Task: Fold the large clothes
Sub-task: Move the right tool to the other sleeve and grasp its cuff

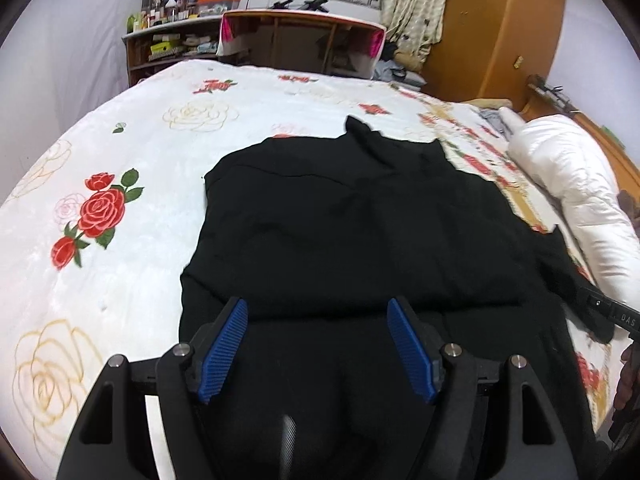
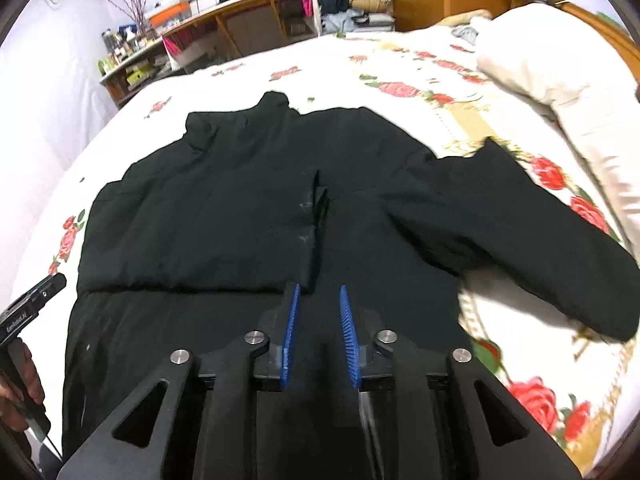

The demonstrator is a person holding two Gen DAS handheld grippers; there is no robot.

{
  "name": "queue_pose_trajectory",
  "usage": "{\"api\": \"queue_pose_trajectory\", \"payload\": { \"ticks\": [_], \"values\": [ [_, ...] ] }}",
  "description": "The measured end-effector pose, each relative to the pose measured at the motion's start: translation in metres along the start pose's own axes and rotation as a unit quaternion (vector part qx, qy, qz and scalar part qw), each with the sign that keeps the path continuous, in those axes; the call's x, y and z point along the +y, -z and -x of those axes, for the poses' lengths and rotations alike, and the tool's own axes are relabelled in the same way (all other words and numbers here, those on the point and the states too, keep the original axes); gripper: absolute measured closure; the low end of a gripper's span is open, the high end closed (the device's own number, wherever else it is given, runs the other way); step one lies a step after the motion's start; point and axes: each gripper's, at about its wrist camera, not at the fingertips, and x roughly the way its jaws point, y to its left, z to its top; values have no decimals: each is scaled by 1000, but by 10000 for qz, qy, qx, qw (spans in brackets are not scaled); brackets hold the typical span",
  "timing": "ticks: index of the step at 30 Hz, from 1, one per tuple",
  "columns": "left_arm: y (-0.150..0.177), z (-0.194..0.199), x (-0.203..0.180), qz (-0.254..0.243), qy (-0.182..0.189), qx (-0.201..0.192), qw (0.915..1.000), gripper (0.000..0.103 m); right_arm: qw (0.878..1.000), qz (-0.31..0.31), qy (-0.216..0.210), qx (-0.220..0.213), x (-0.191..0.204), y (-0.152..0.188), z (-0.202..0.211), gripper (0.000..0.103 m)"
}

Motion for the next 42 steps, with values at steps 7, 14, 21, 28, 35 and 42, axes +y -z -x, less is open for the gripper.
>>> {"api": "queue_pose_trajectory", "payload": {
  "ticks": [7, 14, 21, 28, 35, 42],
  "values": [
    [23, 47, -15, 209, 170, -139, 9995, 29, 9990, -334, 32, -284, -31, 32, 57, 59],
    [34, 70, -41, -141, 293, -190, 9993, 29, 9960, -793, 124, -384, -70, 54, 83, 58],
    [28, 67, -75, -425, 397, -208, 9981, 29, 9915, -1186, 244, -467, -115, 66, 91, 58],
    [22, 55, -117, -711, 598, -141, 9956, 29, 9860, -1507, 393, -597, -152, 71, 97, 58],
    [16, 33, -154, -987, 736, -48, 9924, 29, 9794, -1879, 474, -569, -193, 76, 85, 37],
    [9, -1, -178, -1166, 753, 123, 9902, 29, 9688, -2396, 507, -391, -243, 79, 52, 37]
  ]
}}
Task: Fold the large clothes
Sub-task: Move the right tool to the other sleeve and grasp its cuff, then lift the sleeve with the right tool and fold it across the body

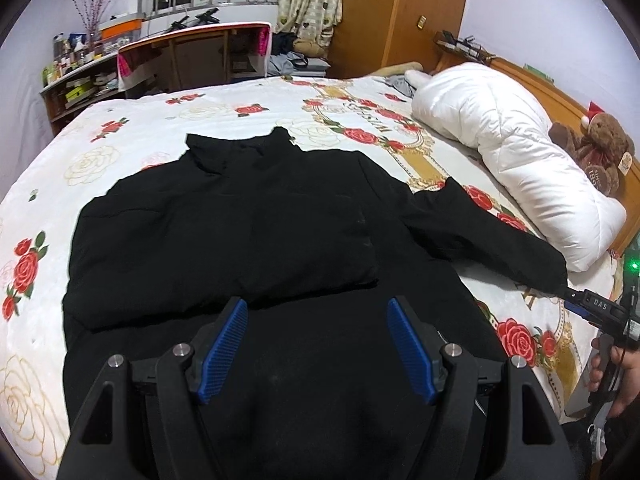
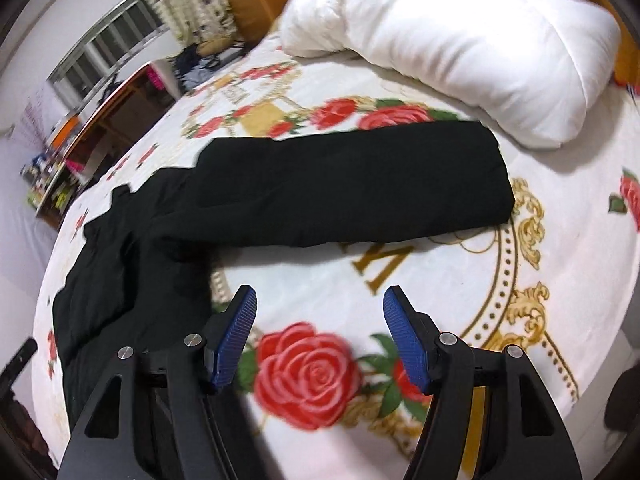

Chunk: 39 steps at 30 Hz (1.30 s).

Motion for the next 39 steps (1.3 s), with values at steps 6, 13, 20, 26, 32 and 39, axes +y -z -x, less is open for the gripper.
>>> {"api": "queue_pose_trajectory", "payload": {
  "ticks": [6, 13, 20, 26, 32, 39],
  "values": [
    [-6, -30, -4, -84, 6, 163, 9998, 29, 9985, -535, 110, 105, -32, -15, -33, 37],
    [-11, -67, 2, -167, -36, 338, 9993, 29, 9912, -1323, 25, 49, -65, -30, -68, 37],
    [-13, -88, 12, -108, -101, 402, 9991, 29, 9803, -1958, -46, -253, -83, -48, -84, 37],
    [-12, -93, 18, -26, -255, 456, 9986, 29, 9795, -1959, 322, -345, -77, -61, -84, 74],
    [-14, -84, 23, 9, -274, 392, 9989, 29, 9858, -1560, 253, -566, -54, -78, -58, 90],
    [-20, -60, 33, 88, -314, 220, 9992, 29, 9906, -813, -162, -1086, 9, -107, -1, 92]
  ]
}}
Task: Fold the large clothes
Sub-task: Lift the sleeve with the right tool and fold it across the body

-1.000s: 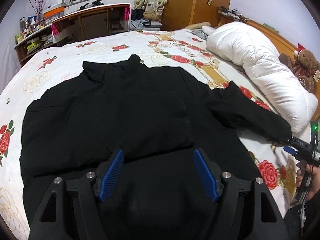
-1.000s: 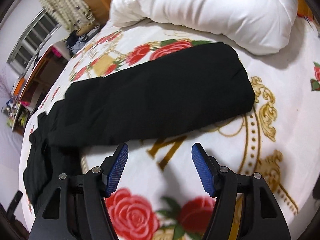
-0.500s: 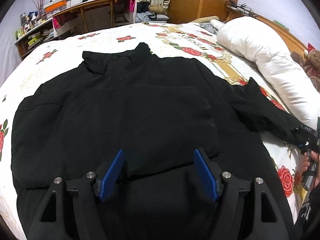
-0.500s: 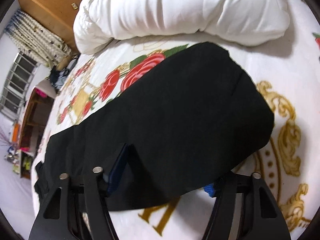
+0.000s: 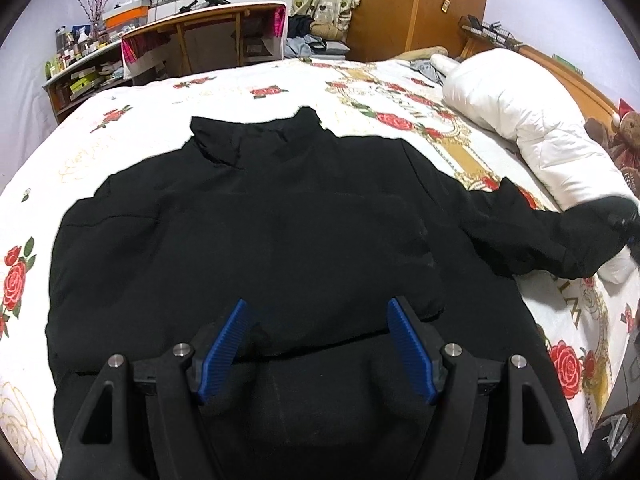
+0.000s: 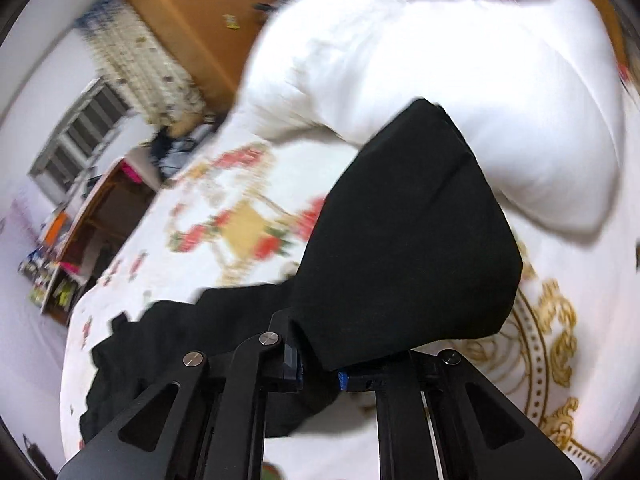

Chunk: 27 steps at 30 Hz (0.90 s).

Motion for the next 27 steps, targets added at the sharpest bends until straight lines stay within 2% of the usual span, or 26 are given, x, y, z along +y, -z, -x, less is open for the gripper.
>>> {"api": "queue_pose_trajectory", "payload": {
  "ticks": [6, 13, 19, 22, 27],
  "values": [
    [-4, 18, 18, 123, -74, -103, 9998, 29, 9951, 656, -710, -207, 81, -14, 36, 92],
    [2, 36, 58, 485, -178, -186, 9985, 29, 9796, 1397, -1443, -70, 178, 5, 48, 93],
    [12, 46, 99, 835, -331, -237, 9957, 29, 9609, 1961, -1923, 343, 251, 46, 32, 93],
    [20, 49, 117, 997, -393, -222, 9940, 29, 9493, 2261, -2095, 623, 283, 78, 19, 93],
    [31, 50, 140, 1219, -457, -202, 9913, 29, 9339, 2584, -2205, 1114, 314, 126, -12, 93]
  ]
}}
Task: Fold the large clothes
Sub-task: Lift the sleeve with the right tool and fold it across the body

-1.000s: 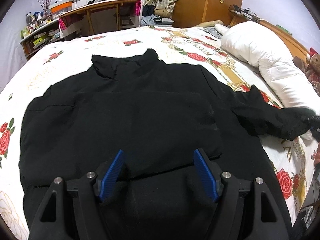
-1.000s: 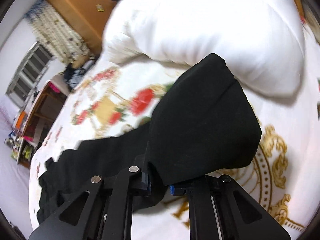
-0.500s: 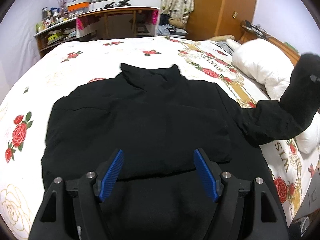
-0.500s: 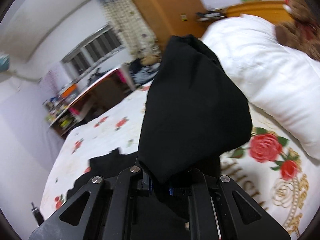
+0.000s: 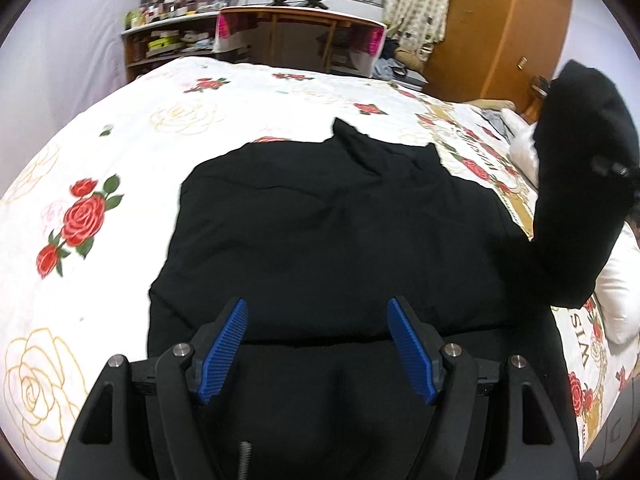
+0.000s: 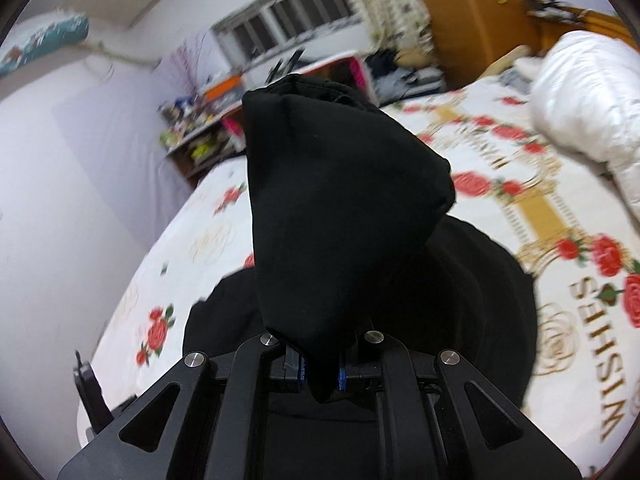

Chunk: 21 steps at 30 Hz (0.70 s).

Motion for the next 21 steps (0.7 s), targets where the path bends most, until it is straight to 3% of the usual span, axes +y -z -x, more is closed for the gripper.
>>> {"api": "queue_pose_trajectory", "payload": {
  "ticks": [7, 12, 16, 18, 19, 20, 21],
  "values": [
    [8, -3, 29, 214, -62, 31, 9997, 29, 9959, 351, -50, 835, 31, 41, -88, 93],
    [12, -6, 42, 307, -35, 49, 9995, 29, 9903, 417, -8, 1327, 40, 70, -129, 88],
    [13, -7, 45, 354, 40, 65, 9993, 29, 9847, 503, -46, 1667, 45, 87, -150, 73],
    [11, -7, 46, 398, 102, 53, 9991, 29, 9837, 634, -131, 1679, 51, 91, -150, 56],
    [9, -6, 46, 430, 138, 41, 9990, 29, 9832, 621, -291, 1690, 54, 90, -148, 35],
    [8, -5, 45, 461, 170, 25, 9988, 29, 9828, 595, -495, 1675, 57, 89, -144, 27],
    [6, -3, 45, 497, 216, -5, 9985, 29, 9825, 655, -589, 1641, 62, 88, -138, 27]
  ]
}}
